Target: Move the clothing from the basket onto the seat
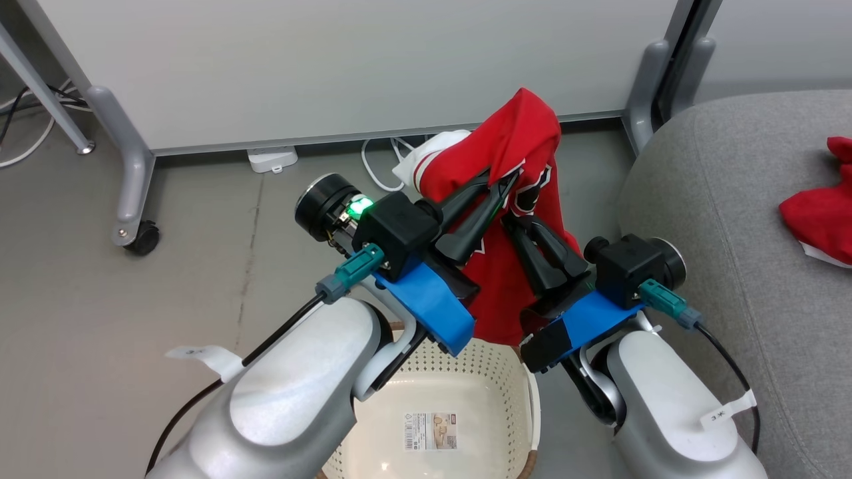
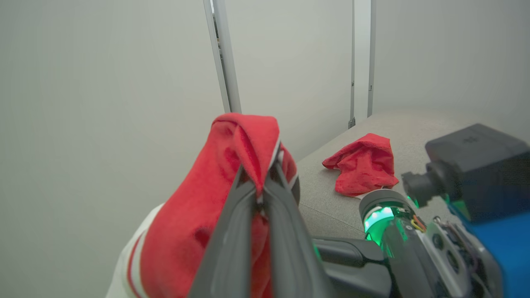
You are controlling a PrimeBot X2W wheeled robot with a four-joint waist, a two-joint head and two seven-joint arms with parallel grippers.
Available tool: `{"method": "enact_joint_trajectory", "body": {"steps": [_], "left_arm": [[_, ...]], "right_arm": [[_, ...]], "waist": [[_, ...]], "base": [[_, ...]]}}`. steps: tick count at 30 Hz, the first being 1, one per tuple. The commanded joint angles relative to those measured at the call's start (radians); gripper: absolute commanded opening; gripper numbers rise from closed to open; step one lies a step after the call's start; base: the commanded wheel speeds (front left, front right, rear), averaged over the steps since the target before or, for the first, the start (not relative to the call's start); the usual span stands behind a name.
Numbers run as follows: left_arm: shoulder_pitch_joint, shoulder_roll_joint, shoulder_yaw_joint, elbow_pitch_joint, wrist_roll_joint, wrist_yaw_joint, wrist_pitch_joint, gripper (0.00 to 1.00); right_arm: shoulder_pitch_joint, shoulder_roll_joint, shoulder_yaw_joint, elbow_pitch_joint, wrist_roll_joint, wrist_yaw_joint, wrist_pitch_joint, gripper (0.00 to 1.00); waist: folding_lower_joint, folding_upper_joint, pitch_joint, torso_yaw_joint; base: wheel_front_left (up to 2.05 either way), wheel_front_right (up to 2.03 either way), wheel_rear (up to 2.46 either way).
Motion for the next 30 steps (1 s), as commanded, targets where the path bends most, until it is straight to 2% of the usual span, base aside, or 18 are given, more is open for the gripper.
{"method": "enact_joint_trajectory", "body": {"steps": [1, 13, 14, 15, 30], "left_arm": [[-0.013, 0.005, -0.002, 0.001, -0.004, 0.004, -0.007, 0.00], [-0.018, 0.008, -0.005, 0.006, 0.001, 0.023, -0.015, 0.00], [-0.019, 0.009, -0.005, 0.007, 0.003, 0.026, -0.016, 0.46], [-0.019, 0.010, -0.006, 0.008, 0.007, 0.030, -0.016, 1.00], [-0.015, 0.033, 0.000, 0.004, 0.018, 0.061, -0.039, 1.00]], "right_arm": [[0.001, -0.002, 0.002, -0.006, 0.003, 0.000, -0.003, 0.00], [0.006, -0.002, -0.004, -0.028, 0.001, 0.000, -0.003, 0.00], [0.006, -0.002, -0.005, -0.029, 0.000, 0.000, -0.003, 0.00], [0.007, -0.002, -0.005, -0.031, -0.003, 0.000, -0.003, 0.00], [0.033, -0.002, -0.062, -0.065, -0.053, 0.000, -0.003, 0.00]], "waist": [[-0.0001, 0.0000, 0.000, -0.001], [-0.0001, 0.0000, 0.007, -0.003], [-0.0001, 0.0000, 0.008, -0.002], [-0.0001, 0.0000, 0.009, -0.002], [-0.0001, 0.0000, 0.026, -0.023]], "base": [[0.00, 0.00, 0.00], [0.00, 0.00, 0.00], [0.00, 0.00, 0.00], [0.00, 0.00, 0.00], [0.00, 0.00, 0.00]]}}
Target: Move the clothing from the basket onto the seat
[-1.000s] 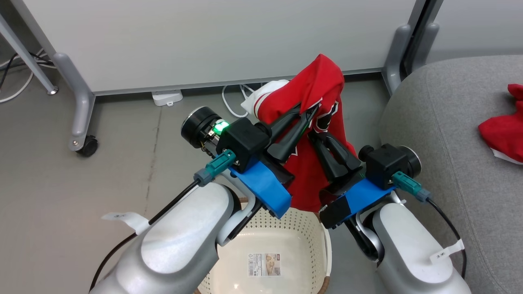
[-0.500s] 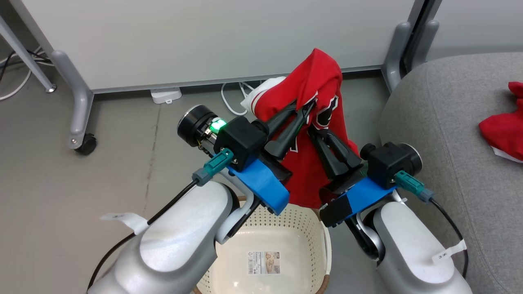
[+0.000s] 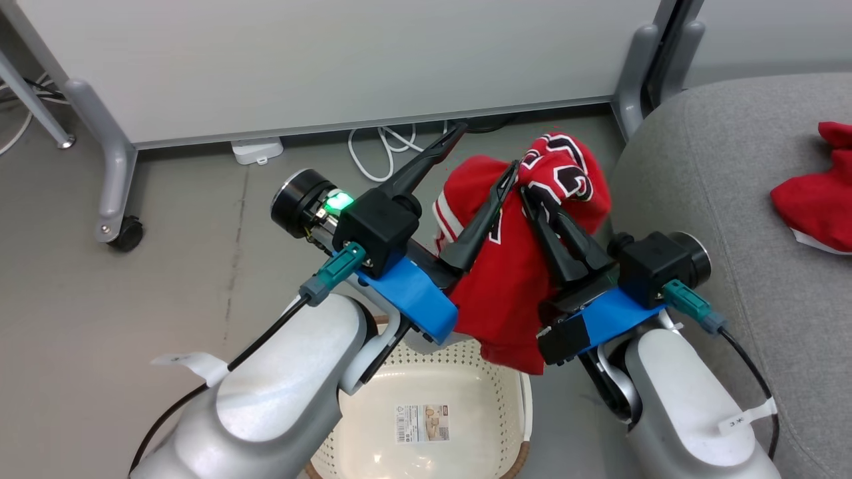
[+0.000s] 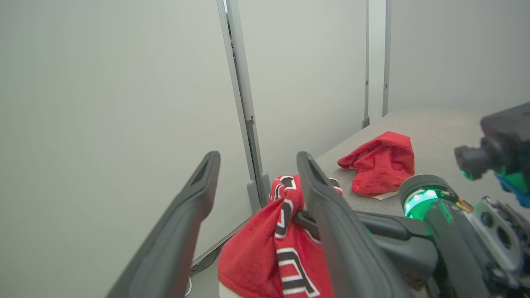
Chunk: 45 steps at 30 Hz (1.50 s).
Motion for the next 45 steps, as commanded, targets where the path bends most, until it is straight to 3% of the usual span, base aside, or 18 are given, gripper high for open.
{"method": "enact_joint_trajectory", "body": {"steps": [1, 13, 33, 45], "left_arm": [[-0.004, 0.007, 0.002, -0.002, 0.008, 0.008, -0.007, 1.00], [0.010, 0.023, -0.004, -0.010, 0.015, 0.028, -0.018, 1.00], [-0.012, 0.032, -0.048, 0.000, 0.023, 0.014, 0.000, 1.00], [-0.017, 0.031, -0.064, 0.012, 0.016, 0.013, -0.009, 1.00]], "right_arm": [[0.011, -0.002, -0.011, -0.008, -0.009, 0.000, -0.003, 0.00], [0.062, -0.002, -0.108, -0.053, -0.059, 0.000, -0.003, 0.00], [0.136, -0.001, -0.230, -0.159, -0.085, 0.000, -0.003, 0.00], [0.187, -0.001, -0.255, -0.180, -0.081, 0.000, -0.003, 0.00]], "waist": [[0.0000, 0.0000, 0.005, -0.009], [0.0000, 0.0000, 0.038, -0.116], [0.0000, 0.0000, 0.105, -0.326], [0.0000, 0.0000, 0.110, -0.376]], "base": [[0.00, 0.00, 0.00], [0.00, 0.00, 0.00], [0.00, 0.00, 0.00], [0.00, 0.00, 0.00]]}}
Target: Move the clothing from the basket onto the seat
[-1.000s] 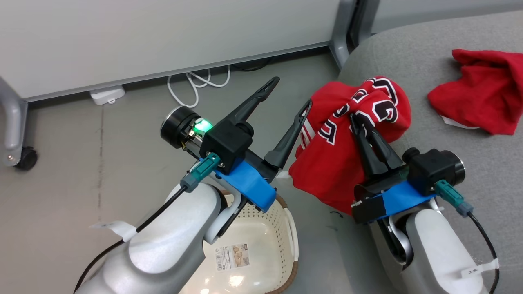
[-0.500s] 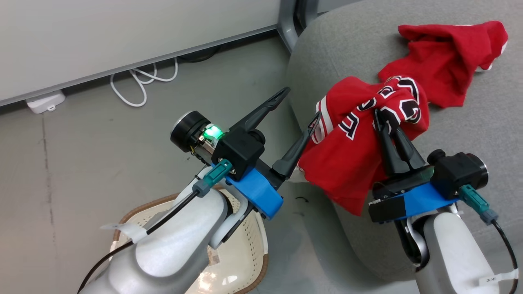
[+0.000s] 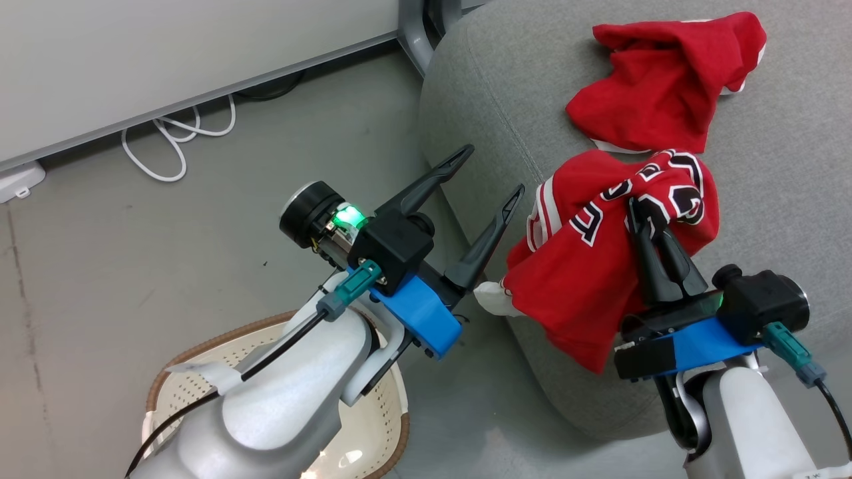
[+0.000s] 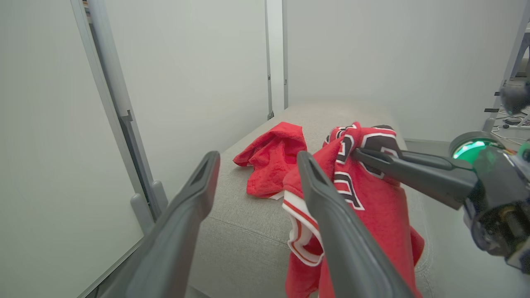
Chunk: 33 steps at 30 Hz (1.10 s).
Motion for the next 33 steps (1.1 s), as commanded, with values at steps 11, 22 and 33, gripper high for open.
{"method": "enact_joint_trajectory", "body": {"steps": [11, 22, 33], "left_arm": [[-0.028, 0.033, 0.012, -0.015, 0.002, 0.018, 0.001, 1.00], [-0.119, 0.081, 0.009, -0.075, 0.048, 0.013, 0.043, 1.00], [-0.209, 0.099, -0.004, -0.123, 0.089, 0.007, 0.078, 1.00]], "right_arm": [[-0.161, -0.003, -0.055, -0.066, -0.042, 0.000, -0.003, 0.00], [-0.540, -0.141, -0.242, -0.100, -0.044, 0.000, -0.003, 0.00], [-0.796, -0.384, -0.421, 0.068, -0.030, 0.000, -0.003, 0.00]], "waist": [[0.0000, 0.0000, 0.062, 0.018], [0.0000, 0.0000, 0.269, 0.068], [0.0000, 0.0000, 0.446, 0.090]], "base": [[0.00, 0.00, 0.00], [0.00, 0.00, 0.00], [0.00, 0.00, 0.00]]}}
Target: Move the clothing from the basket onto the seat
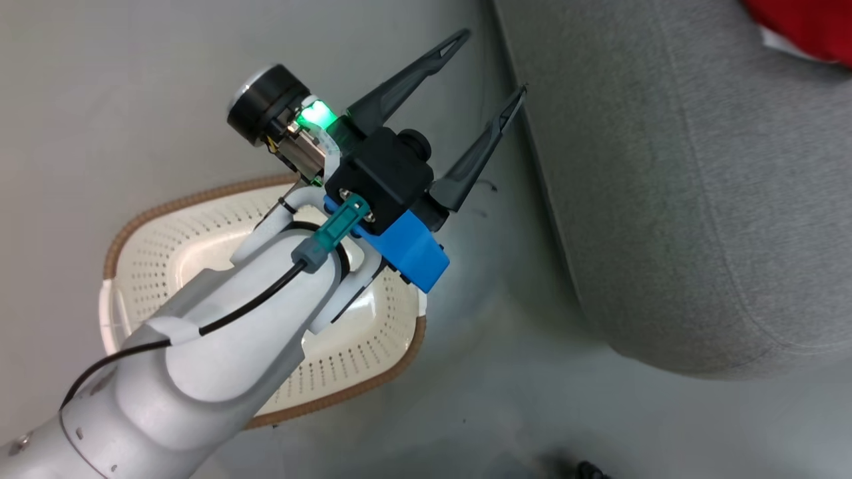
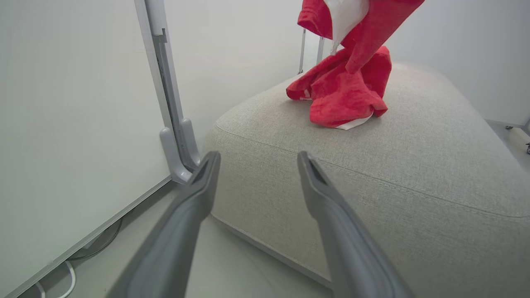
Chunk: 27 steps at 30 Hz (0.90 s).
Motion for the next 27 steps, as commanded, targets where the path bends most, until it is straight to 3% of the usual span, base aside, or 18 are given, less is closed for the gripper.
{"method": "enact_joint_trajectory", "body": {"steps": [1, 6, 14, 24, 25, 26, 27], "left_arm": [[-0.024, 0.007, -0.004, -0.008, 0.007, -0.003, 0.005, 1.00], [-0.043, 0.022, -0.007, -0.024, 0.018, -0.006, 0.022, 1.00], [-0.052, 0.035, -0.012, -0.032, 0.017, -0.005, 0.024, 1.00], [-0.054, 0.040, -0.018, -0.034, 0.013, 0.000, 0.024, 1.00], [-0.053, 0.038, -0.019, -0.032, 0.012, 0.001, 0.021, 1.00], [-0.051, 0.037, -0.020, -0.030, 0.011, 0.002, 0.017, 1.00], [-0.049, 0.036, -0.019, -0.030, 0.011, 0.006, 0.014, 1.00]], "right_arm": [[-0.028, -0.028, -0.010, 0.031, 0.007, 0.000, -0.003, 0.00], [-0.045, -0.065, -0.027, 0.177, 0.002, 0.000, -0.003, 0.00], [0.031, -0.009, -0.112, 0.347, -0.035, 0.000, -0.003, 0.00], [0.073, 0.037, -0.092, 0.479, -0.041, 0.000, -0.003, 0.00], [0.072, 0.040, -0.095, 0.479, -0.037, 0.000, -0.003, 0.15], [0.076, 0.042, -0.097, 0.470, -0.035, 0.000, -0.003, 0.94], [0.082, 0.044, -0.106, 0.460, -0.029, 0.000, -0.003, 1.00]], "waist": [[-0.0002, 0.0000, 0.054, 0.006], [-0.0002, 0.0000, 0.108, 0.002], [-0.0002, 0.0000, 0.129, 0.007], [-0.0002, 0.0000, 0.124, 0.011], [-0.0002, 0.0000, 0.120, 0.013], [-0.0002, 0.0000, 0.115, 0.014], [-0.0002, 0.0000, 0.110, 0.015]], "base": [[0.00, 0.00, 0.00], [0.00, 0.00, 0.00], [0.00, 0.00, 0.00], [0.00, 0.00, 0.00], [0.00, 0.00, 0.00], [0.00, 0.00, 0.00], [0.00, 0.00, 0.00]]}}
